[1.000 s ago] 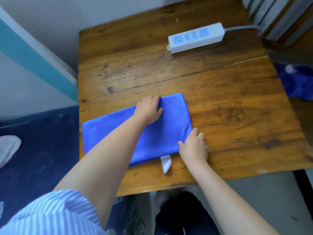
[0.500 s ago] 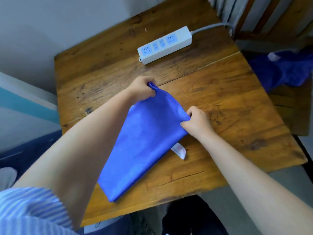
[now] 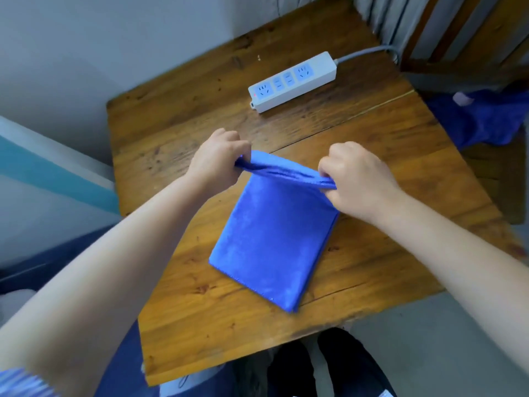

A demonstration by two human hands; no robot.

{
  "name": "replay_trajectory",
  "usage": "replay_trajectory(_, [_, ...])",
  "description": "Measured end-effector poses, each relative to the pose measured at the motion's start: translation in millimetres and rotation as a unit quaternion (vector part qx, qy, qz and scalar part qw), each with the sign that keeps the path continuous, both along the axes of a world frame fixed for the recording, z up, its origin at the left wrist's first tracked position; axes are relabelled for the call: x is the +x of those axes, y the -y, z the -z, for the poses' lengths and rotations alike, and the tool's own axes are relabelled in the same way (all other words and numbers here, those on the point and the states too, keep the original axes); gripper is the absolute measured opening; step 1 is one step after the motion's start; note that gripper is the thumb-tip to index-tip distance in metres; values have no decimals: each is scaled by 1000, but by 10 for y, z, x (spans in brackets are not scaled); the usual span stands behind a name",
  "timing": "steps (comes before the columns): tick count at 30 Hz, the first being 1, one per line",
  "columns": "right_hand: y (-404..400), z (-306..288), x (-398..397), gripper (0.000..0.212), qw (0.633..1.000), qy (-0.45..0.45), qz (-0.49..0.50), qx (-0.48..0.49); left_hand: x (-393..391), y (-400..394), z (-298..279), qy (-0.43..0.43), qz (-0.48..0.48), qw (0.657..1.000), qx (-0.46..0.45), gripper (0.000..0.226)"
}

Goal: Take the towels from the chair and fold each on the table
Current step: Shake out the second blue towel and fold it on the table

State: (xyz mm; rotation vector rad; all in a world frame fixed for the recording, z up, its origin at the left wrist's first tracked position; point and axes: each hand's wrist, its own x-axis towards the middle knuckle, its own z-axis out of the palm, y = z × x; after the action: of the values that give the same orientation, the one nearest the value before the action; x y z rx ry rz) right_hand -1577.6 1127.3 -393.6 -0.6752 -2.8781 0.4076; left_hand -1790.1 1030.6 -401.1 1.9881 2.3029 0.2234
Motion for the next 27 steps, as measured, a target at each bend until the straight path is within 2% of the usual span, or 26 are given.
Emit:
replay_trajectory(3, [374,193,94,31,995,-51,-84,-3,-53,360,163,-3,84,996,28,14])
replay_trajectory(6, [708,395,160,27,987,-85,-129,-35,-75,675,343,-7,107,993,40,17])
replay_trajectory(8, [922,510,198,20,986,-94,-136,-35,-96,882,452,-10,122,991,49,22])
replay_trajectory(15, [1374,781,358,19,990,-89,-106,-20,43,1350,732,-12,159,987,31,21])
replay_trajectory(18, [1537,897,394,27,991,-86,-106,12,35,1478,843,-14,170,985,28,21])
replay_trajectory(20, [1622,971,411,30,992,-72,-105,17,11,1545,907,-25,177,984,23,15])
replay_trajectory(23, [1713,1076,445,18,993,-3,-121,11,-32,1641,996,-51,160,986,23,15])
replay_trajectory(25, [1740,1085,463,24,991,52,-122,6,-21,1677,1023,-50,152,987,16,22])
replay_trajectory(27, [1736,1065,446,34,991,69,-112,23,12,1716,996,-44,140,989,1,22])
